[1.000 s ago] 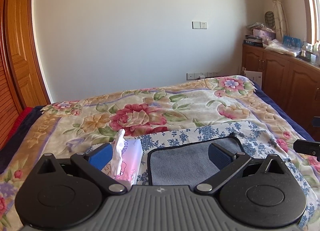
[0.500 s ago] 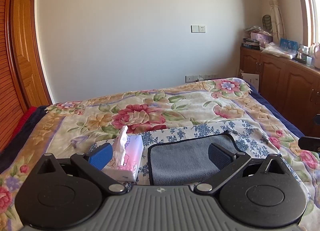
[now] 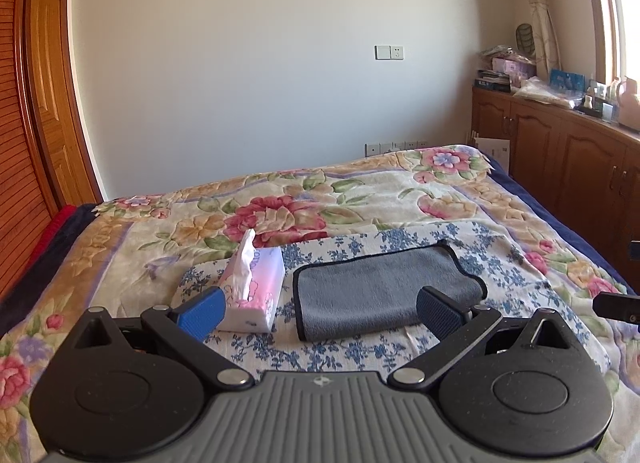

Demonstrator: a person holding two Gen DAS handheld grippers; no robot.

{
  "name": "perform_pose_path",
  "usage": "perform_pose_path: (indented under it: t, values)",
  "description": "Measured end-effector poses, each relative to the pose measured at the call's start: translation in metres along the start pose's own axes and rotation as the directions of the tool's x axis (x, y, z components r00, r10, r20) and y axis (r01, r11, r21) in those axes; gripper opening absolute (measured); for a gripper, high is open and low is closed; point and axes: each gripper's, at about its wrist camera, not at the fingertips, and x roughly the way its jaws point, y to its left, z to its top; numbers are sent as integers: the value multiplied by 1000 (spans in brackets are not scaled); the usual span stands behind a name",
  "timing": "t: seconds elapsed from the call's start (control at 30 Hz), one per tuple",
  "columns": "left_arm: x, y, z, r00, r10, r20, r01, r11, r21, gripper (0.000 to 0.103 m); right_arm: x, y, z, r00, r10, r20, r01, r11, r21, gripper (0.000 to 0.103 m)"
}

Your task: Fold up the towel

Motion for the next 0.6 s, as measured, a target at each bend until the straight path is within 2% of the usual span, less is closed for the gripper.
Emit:
perform_pose_path:
  t: [0.3, 0.6]
  values:
    - [-16, 0, -23, 1000, 0, -12, 1, 1000, 9, 103, -16, 4, -12, 1000, 0, 2, 0, 1000, 17, 103]
    - [-27, 5, -52, 999, 14, -34, -14, 1000, 7, 103, -31, 6, -38, 1000, -18, -15, 18, 999, 32, 103]
